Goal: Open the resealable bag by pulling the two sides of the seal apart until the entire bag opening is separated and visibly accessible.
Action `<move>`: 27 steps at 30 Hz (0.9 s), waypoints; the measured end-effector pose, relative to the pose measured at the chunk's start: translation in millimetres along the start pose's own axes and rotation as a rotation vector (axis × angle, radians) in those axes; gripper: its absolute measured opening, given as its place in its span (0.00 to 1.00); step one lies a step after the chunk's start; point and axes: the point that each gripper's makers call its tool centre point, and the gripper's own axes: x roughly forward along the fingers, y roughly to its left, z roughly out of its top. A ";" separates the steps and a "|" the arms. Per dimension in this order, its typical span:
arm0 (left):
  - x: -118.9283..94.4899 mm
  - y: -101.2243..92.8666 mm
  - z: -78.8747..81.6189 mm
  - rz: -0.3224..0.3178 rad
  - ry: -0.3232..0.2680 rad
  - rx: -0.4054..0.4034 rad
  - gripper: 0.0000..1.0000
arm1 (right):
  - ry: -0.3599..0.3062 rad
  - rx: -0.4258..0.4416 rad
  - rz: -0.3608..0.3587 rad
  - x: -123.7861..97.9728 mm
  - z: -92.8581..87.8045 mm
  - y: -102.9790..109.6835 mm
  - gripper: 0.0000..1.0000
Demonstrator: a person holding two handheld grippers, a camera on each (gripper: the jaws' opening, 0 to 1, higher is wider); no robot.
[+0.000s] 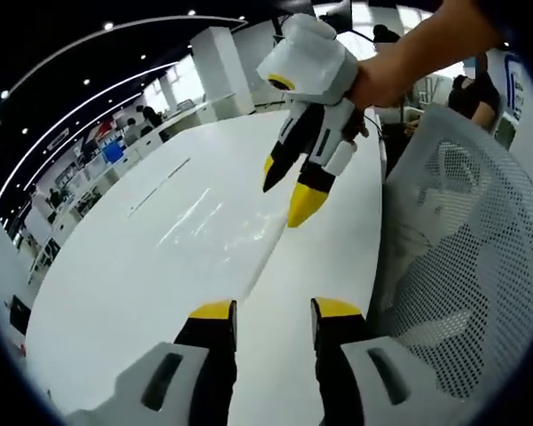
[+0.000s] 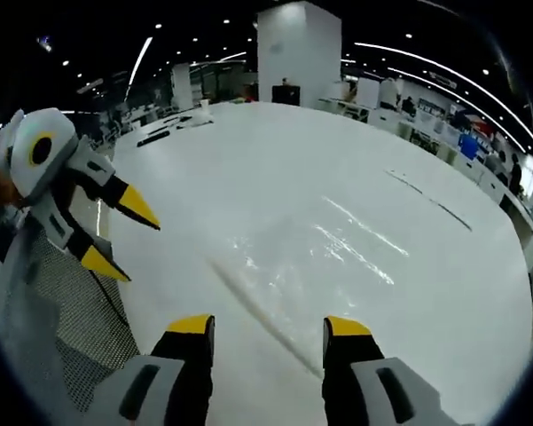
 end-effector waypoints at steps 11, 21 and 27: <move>-8.5 11.2 -9.7 0.050 0.024 -0.159 0.51 | -0.071 0.010 -0.052 -29.0 -1.6 -3.3 0.65; -15.4 2.9 -11.5 0.062 0.026 -0.193 0.64 | -0.136 0.061 -0.045 -44.6 -5.3 9.5 0.82; -17.3 -4.7 -14.5 0.073 0.030 -0.182 0.70 | -0.145 0.079 -0.055 -53.0 -18.2 14.3 0.87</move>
